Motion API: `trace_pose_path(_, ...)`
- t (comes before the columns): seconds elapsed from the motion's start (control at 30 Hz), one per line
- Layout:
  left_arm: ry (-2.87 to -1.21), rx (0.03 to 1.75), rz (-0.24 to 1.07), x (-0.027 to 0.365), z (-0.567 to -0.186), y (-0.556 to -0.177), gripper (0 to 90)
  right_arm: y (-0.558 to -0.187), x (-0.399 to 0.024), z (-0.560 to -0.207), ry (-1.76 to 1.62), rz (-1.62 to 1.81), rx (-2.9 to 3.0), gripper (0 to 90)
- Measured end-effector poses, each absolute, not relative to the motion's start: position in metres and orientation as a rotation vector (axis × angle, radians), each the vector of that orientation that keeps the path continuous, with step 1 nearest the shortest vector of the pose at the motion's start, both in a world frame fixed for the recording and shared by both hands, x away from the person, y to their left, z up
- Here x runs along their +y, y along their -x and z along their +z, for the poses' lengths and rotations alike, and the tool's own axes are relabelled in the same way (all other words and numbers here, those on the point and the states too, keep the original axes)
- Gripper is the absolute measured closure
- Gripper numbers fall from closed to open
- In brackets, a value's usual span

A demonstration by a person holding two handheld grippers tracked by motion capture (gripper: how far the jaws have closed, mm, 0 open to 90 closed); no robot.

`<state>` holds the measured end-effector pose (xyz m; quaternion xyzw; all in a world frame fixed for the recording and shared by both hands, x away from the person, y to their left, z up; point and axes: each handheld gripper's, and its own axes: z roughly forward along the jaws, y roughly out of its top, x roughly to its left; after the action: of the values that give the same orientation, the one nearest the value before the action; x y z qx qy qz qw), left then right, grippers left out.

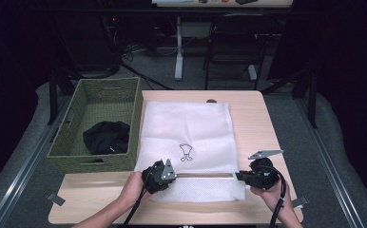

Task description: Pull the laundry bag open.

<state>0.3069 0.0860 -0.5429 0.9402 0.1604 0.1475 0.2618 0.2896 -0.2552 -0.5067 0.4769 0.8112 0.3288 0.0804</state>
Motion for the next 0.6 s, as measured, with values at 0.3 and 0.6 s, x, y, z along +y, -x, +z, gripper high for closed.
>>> trace_pose_path(0.3, -2.559, 0.502, 0.402, 0.112, -0.542, -0.306, 82.2, -0.291, -0.257, -0.508, -1.443, 0.971, 2.422, 84.0)
trace_pose_path(0.6, -2.557, 0.570, 0.420, 0.134, -0.540, -0.306, 82.2, -0.291, -0.258, -0.509, -1.442, 0.975, 2.415, 83.9)
